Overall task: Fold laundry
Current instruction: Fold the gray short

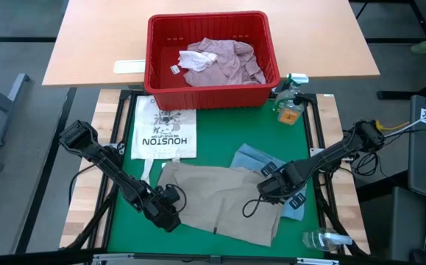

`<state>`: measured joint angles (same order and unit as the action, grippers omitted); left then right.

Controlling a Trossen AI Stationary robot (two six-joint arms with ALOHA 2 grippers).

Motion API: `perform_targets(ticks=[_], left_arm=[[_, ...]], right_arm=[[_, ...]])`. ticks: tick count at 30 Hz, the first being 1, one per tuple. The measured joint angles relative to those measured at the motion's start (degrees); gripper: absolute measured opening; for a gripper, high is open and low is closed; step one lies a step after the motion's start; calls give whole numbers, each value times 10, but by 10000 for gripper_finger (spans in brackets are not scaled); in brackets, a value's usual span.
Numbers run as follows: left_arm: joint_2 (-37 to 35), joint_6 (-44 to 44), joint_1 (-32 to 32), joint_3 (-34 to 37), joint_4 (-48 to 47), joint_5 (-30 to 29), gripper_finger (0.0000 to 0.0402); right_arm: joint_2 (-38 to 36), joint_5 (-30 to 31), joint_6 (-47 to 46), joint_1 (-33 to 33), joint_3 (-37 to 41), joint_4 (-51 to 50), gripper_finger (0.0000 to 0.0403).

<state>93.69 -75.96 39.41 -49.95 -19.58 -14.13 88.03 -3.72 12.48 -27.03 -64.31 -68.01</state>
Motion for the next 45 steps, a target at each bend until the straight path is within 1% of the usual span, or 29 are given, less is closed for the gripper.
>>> perform_targets(ticks=[4, 8, 18, 28, 35, 41, 43, 45], left_arm=[[0, 0, 0, 0, 0, 0, 133], [0, 0, 0, 0, 0, 0, 133], [0, 0, 0, 0, 0, -1, 133], [0, -1, 0, 0, 0, -2, 133], [0, -2, 0, 0, 0, -2, 133], [0, -2, 0, 0, 0, -2, 133], [0, -2, 0, 0, 0, -2, 133], [0, -1, 0, 0, 0, -2, 133]], right_arm=[[13, -28, -1, 0, 0, -1, 167], [23, -48, -1, 0, 0, -7, 174], [29, -42, 13, 0, 51, -5, 175], [29, -33, -19, 0, 52, 38, 175], [29, -33, -20, 0, 52, 40, 175], [29, -33, -31, 0, 52, 69, 175], [29, -29, -41, 0, 52, 71, 169], [29, -19, -47, 0, 52, 72, 156]])
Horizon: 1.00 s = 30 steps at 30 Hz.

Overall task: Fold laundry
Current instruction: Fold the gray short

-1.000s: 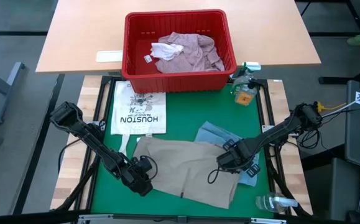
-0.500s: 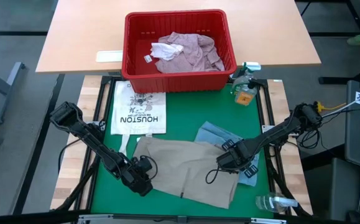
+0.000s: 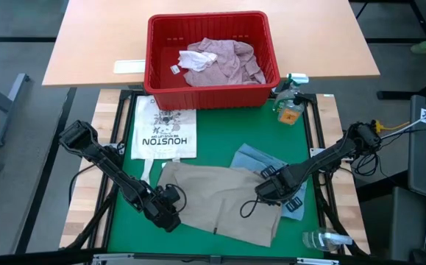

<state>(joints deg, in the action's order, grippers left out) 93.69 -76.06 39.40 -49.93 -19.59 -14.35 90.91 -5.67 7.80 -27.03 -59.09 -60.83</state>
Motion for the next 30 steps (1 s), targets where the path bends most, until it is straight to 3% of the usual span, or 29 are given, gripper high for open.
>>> perform_targets(ticks=[10, 15, 21, 30], left_arm=[[0, 1, 0, 0, 0, -13, 133], [0, 1, 0, 0, 0, -14, 133], [0, 1, 0, 0, 0, -14, 133], [0, 1, 0, 0, 1, -14, 133]], right_arm=[[0, 5, 0, 0, 0, 9, 11], [0, 13, 0, 0, 0, 8, 27], [0, 27, 0, 0, -9, -1, 7], [0, 110, 30, 1, -100, -26, 7]])
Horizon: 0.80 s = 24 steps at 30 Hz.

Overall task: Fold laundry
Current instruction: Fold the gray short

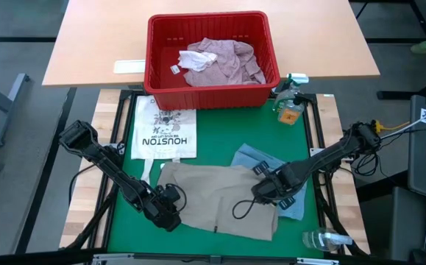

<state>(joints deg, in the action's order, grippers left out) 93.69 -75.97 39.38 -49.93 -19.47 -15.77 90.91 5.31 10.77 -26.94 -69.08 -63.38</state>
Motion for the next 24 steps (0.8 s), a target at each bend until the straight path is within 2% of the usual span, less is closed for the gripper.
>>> perform_targets(ticks=[5, 11, 17, 24], left_arm=[[0, 0, 0, 0, 7, -1, 133], [-2, -4, -7, -5, 4, 24, 120], [-22, 21, -18, -34, 1, 31, 69], [-39, 50, -20, -99, -106, 33, 5]], right_arm=[[0, 24, 32, 0, -36, 48, 4], [0, 50, 83, 0, -42, 170, 4], [0, 74, 143, 2, -42, 299, 3], [19, 66, 177, 32, -42, 431, 2]])
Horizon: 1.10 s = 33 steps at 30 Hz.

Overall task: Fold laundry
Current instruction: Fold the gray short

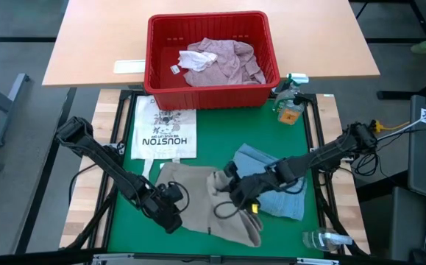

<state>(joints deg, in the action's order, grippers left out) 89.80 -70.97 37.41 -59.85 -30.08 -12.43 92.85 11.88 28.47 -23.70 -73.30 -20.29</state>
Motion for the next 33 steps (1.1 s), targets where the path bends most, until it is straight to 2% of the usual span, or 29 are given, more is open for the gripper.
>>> perform_targets(ticks=[7, 12, 18, 24, 33], left_arm=[[-6, -25, 16, -90, -203, 5, 2], [-8, -80, 41, -159, -330, 5, 2], [-8, -141, 70, -200, -368, 15, 2], [-8, -193, 91, -207, -367, 15, 1], [-8, -216, 95, -207, -363, 15, 2]], right_arm=[[65, -24, 5, 42, 0, 164, 2], [113, -24, 5, 70, 0, 275, 2], [172, -25, 5, 103, 0, 398, 2], [234, -24, 5, 134, 0, 508, 1], [292, -30, 4, 152, 0, 536, 17]])
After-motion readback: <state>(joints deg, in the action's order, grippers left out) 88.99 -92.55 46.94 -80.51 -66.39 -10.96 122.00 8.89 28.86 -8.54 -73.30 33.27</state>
